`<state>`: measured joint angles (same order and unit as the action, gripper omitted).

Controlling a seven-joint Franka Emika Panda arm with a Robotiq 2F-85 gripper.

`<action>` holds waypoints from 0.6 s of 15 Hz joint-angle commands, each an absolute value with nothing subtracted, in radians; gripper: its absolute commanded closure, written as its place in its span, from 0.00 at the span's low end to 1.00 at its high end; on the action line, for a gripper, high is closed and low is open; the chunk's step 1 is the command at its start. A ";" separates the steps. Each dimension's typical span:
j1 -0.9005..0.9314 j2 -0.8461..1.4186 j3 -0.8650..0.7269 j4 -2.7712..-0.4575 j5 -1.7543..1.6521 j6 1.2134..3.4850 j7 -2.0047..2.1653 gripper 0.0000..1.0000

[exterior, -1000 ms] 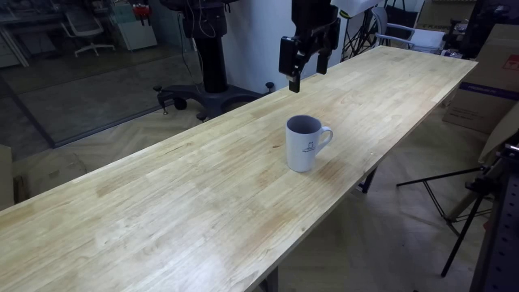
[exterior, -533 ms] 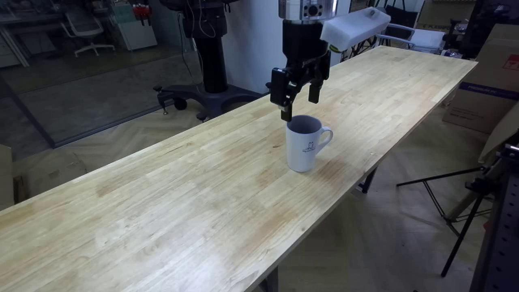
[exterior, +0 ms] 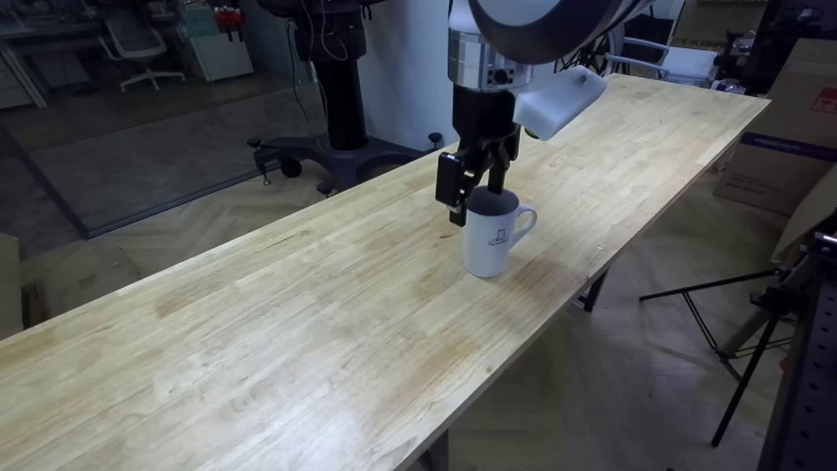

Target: Move the cup forward

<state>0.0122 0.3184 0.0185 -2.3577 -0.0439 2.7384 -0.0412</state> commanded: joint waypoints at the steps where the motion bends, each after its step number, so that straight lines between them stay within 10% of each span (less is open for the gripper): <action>1: -0.004 0.370 0.037 -2.326 -0.023 2.756 -0.085 0.00; 5: -0.012 0.409 0.043 -2.316 -0.022 2.762 -0.110 0.00; 6: -0.012 0.416 0.041 -2.316 -0.026 2.769 -0.110 0.25; 9: -0.006 0.422 0.031 -2.319 -0.042 2.794 -0.110 0.40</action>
